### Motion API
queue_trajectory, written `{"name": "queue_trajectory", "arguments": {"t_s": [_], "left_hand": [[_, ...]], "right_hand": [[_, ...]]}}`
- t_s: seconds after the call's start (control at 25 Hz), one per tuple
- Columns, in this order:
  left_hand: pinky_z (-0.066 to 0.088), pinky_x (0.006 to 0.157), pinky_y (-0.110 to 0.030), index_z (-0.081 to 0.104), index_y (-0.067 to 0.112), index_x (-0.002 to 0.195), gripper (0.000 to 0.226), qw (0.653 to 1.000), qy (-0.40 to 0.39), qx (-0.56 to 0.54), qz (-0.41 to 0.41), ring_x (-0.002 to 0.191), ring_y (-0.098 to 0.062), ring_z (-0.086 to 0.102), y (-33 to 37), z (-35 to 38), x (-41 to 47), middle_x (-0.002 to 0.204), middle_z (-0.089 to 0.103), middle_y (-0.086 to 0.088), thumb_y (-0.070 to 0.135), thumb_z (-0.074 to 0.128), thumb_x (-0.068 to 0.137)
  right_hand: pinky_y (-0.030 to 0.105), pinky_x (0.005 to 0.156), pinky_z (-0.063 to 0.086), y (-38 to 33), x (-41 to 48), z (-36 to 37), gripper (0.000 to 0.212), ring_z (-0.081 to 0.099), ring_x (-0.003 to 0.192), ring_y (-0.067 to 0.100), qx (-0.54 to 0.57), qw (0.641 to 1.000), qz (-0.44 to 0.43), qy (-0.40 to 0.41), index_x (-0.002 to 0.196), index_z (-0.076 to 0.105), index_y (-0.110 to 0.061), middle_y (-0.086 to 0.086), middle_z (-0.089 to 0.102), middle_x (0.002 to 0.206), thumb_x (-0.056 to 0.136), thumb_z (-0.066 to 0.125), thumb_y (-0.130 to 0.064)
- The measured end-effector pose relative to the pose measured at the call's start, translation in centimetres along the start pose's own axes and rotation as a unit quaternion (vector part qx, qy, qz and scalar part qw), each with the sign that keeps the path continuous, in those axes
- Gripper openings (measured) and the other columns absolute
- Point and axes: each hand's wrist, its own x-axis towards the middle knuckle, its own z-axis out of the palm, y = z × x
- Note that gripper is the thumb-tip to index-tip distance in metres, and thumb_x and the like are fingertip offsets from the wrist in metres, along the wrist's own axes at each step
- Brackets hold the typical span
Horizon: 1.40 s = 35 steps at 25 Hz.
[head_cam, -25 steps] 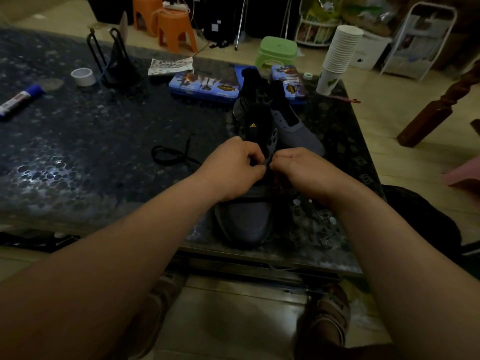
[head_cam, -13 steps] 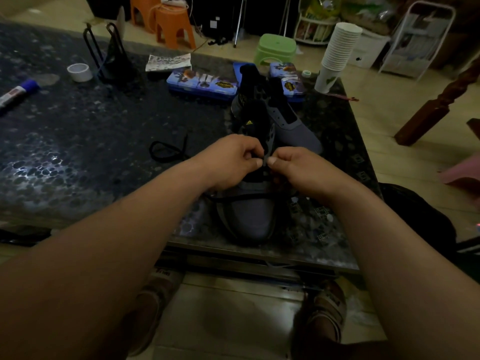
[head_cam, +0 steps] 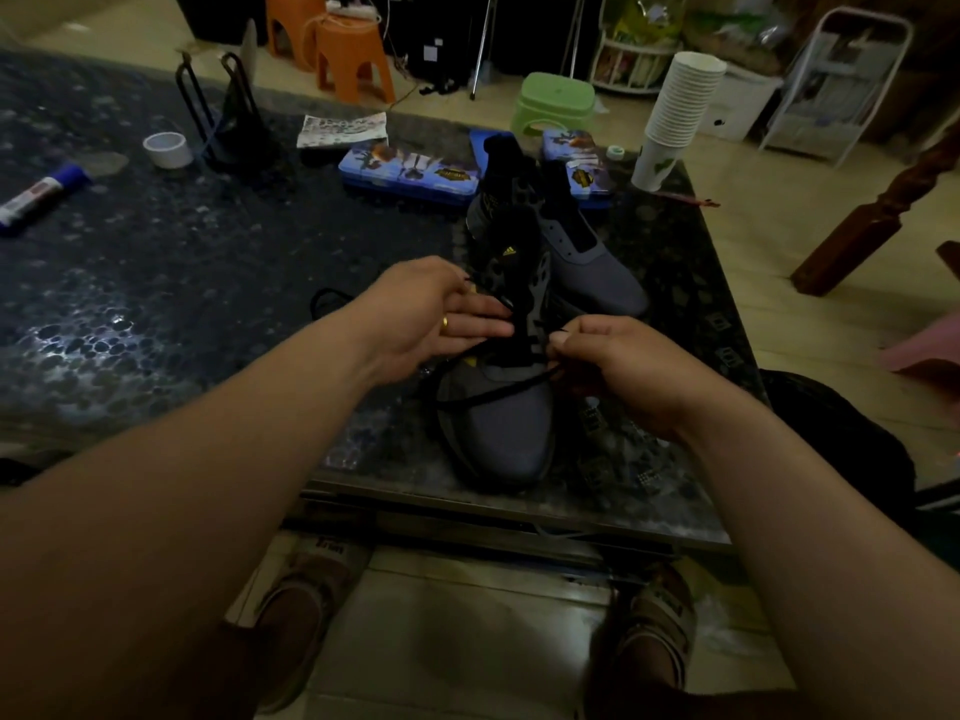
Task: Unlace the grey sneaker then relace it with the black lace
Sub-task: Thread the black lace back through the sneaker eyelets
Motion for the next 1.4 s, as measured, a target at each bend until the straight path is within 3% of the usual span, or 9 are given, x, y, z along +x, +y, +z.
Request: {"name": "queue_trajectory", "arguments": {"t_s": [0.2, 0.36, 0.48, 0.6, 0.68, 0.88, 1.0, 1.24, 1.4], "left_hand": [[0.054, 0.068, -0.027, 0.05, 0.017, 0.084, 0.026, 0.985, 0.056, -0.16, -0.012, 0.072, -0.02, 0.068, -1.0, 0.9, 0.7, 0.087, 0.077, -0.006, 0.015, 0.035, 0.105], [0.048, 0.054, -0.023, 0.047, 0.017, 0.077, 0.028, 0.963, 0.08, -0.256, -0.033, 0.052, -0.015, 0.056, -1.7, 0.1, 1.8, 0.056, 0.047, 0.004, 0.012, 0.034, 0.102], [0.035, 0.045, -0.018, 0.04, 0.02, 0.071, 0.03, 0.934, 0.075, -0.346, -0.054, 0.042, -0.012, 0.039, -2.1, -0.9, 2.3, 0.05, 0.03, 0.007, 0.01, 0.032, 0.099], [0.026, 0.043, -0.02, 0.039, 0.021, 0.071, 0.026, 0.966, 0.147, -0.211, -0.007, 0.044, -0.013, 0.029, -1.0, -2.3, 2.3, 0.051, 0.028, 0.006, 0.013, 0.037, 0.095], [0.027, 0.044, -0.023, 0.041, 0.021, 0.072, 0.021, 0.973, 0.215, -0.033, 0.072, 0.048, -0.014, 0.032, -0.1, -3.3, 1.8, 0.056, 0.035, 0.004, 0.018, 0.042, 0.094], [0.043, 0.062, -0.034, 0.059, 0.014, 0.092, 0.037, 0.899, 0.091, 0.416, 0.105, 0.068, -0.016, 0.054, -1.5, -0.7, -0.6, 0.078, 0.06, -0.003, 0.049, 0.064, 0.098], [0.041, 0.062, -0.032, 0.059, 0.013, 0.084, 0.037, 0.865, 0.073, 0.479, 0.13, 0.068, -0.016, 0.053, -1.7, 0.2, -0.7, 0.075, 0.059, -0.003, 0.046, 0.067, 0.097], [0.059, 0.087, -0.035, 0.063, 0.007, 0.107, 0.019, 0.996, -0.001, 0.083, 0.014, 0.088, -0.02, 0.07, -1.7, -1.2, -0.4, 0.103, 0.071, -0.015, 0.022, 0.051, 0.108], [0.063, 0.081, -0.04, 0.056, 0.011, 0.1, 0.015, 0.973, 0.083, -0.212, 0.037, 0.074, -0.02, 0.071, -0.2, -3.1, 0.1, 0.086, 0.072, -0.011, 0.014, 0.045, 0.109]], "right_hand": [[0.031, 0.077, 0.056, -0.4, -0.4, 0.5, 0.021, 0.067, 0.082, 0.018, 0.095, 0.995, 0.021, 0.012, 0.09, 0.064, -0.009, 0.004, 0.07, 0.081, 0.104, 0.052, -0.018], [0.034, 0.077, 0.052, -0.7, -0.7, -0.2, 0.029, 0.062, 0.065, 0.016, 0.309, 0.947, 0.082, 0.007, 0.072, 0.053, -0.019, -0.004, 0.048, 0.057, 0.101, 0.053, -0.027], [0.023, 0.051, 0.049, -0.2, -0.6, -0.7, 0.021, 0.041, 0.044, 0.007, 0.326, 0.937, 0.119, 0.032, 0.08, 0.053, -0.018, -0.007, 0.036, 0.054, 0.1, 0.057, -0.02], [0.014, 0.037, 0.033, 0.0, -0.5, -1.5, 0.007, 0.036, 0.043, 0.004, 0.296, 0.948, 0.1, 0.067, 0.102, 0.059, -0.015, -0.001, 0.046, 0.07, 0.099, 0.059, -0.008], [0.015, 0.036, 0.031, 0.0, -0.6, -2.4, 0.02, 0.041, 0.043, 0.005, 0.253, 0.96, 0.069, 0.102, 0.113, 0.059, -0.015, 0.003, 0.053, 0.078, 0.099, 0.058, -0.002], [0.023, 0.044, 0.038, 0.4, -0.9, -0.4, 0.011, 0.05, 0.057, 0.012, -0.05, 0.992, -0.008, 0.116, 0.107, 0.068, -0.017, 0.001, 0.062, 0.085, 0.098, 0.065, -0.012], [0.02, 0.049, 0.041, 0.2, -0.7, 0.9, 0.01, 0.053, 0.061, 0.009, -0.103, 0.985, -0.035, 0.134, 0.108, 0.067, -0.016, -0.002, 0.063, 0.085, 0.098, 0.067, -0.02], [0.022, 0.044, 0.039, 0.4, 0.5, 1.4, 0.012, 0.054, 0.057, 0.013, -0.106, 0.985, -0.04, 0.127, 0.108, 0.062, -0.019, 0.0, 0.06, 0.081, 0.097, 0.065, -0.016], [0.019, 0.042, 0.038, 0.3, 0.3, 0.4, 0.015, 0.051, 0.056, 0.012, -0.106, 0.989, -0.011, 0.1, 0.114, 0.064, -0.01, 0.002, 0.061, 0.078, 0.098, 0.064, -0.01]]}}
